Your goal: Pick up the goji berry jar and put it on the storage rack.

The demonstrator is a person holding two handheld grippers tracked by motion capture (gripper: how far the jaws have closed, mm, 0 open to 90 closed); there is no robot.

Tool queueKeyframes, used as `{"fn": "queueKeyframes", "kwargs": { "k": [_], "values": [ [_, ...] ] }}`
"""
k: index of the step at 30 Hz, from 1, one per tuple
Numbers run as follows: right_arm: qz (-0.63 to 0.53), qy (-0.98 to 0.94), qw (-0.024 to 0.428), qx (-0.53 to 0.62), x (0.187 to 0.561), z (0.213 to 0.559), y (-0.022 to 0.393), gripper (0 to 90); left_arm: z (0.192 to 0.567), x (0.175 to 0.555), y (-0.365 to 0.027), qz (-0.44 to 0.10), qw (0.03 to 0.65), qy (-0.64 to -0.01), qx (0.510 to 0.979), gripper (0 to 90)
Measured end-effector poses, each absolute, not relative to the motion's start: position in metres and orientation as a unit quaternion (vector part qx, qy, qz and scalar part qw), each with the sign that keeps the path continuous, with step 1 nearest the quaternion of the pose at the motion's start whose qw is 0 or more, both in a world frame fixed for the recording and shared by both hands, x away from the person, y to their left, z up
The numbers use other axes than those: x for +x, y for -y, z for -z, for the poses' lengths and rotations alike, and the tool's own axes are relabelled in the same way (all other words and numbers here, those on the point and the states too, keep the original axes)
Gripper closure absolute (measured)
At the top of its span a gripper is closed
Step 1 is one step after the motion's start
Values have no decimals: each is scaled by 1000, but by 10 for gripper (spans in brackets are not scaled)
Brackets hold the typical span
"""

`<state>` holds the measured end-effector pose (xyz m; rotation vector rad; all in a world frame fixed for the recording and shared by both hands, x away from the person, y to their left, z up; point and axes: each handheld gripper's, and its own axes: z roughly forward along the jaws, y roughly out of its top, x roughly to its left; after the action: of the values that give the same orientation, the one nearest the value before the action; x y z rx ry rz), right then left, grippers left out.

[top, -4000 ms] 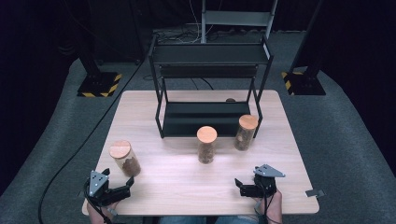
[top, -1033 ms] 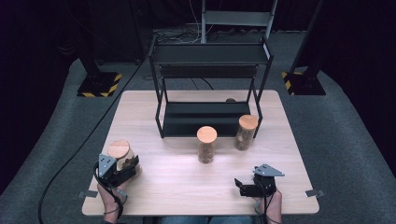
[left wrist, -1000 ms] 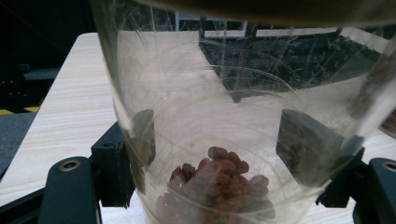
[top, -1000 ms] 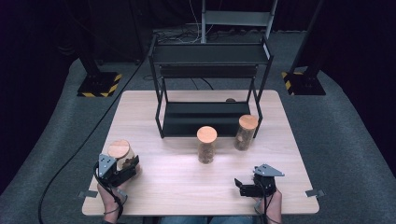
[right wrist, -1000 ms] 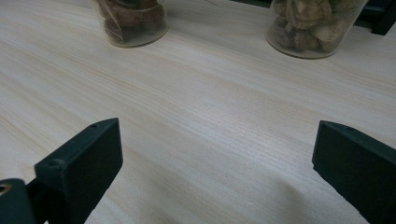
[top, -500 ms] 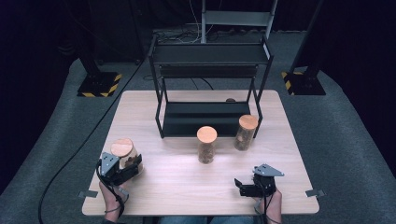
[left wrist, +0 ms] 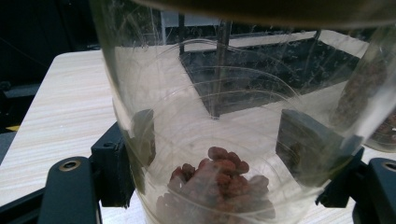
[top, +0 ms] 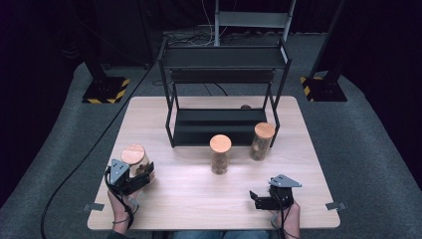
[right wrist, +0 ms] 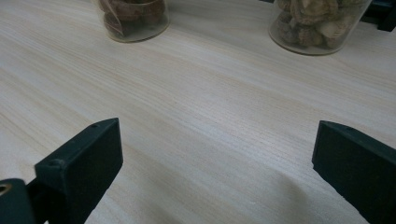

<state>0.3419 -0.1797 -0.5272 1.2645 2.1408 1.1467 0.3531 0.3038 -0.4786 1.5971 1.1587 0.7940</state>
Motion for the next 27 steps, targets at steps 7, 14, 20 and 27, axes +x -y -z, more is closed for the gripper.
{"fn": "queueKeyframes", "kwargs": {
  "k": [7, 14, 20, 27],
  "values": [
    [-410, -765, 200, 454, 342, 527, 180, 8, 476, 356, -301, -324, 487, -472, 659, 242],
    [-409, -766, 198, 455, 343, 527, 180, 8, 475, 359, -296, -321, 488, -467, 664, 242],
    [-407, -767, 197, 455, 343, 527, 179, 8, 473, 362, -293, -319, 489, -463, 667, 242],
    [-407, -767, 196, 455, 343, 527, 179, 9, 472, 364, -291, -318, 490, -461, 669, 242]
  ]
}}
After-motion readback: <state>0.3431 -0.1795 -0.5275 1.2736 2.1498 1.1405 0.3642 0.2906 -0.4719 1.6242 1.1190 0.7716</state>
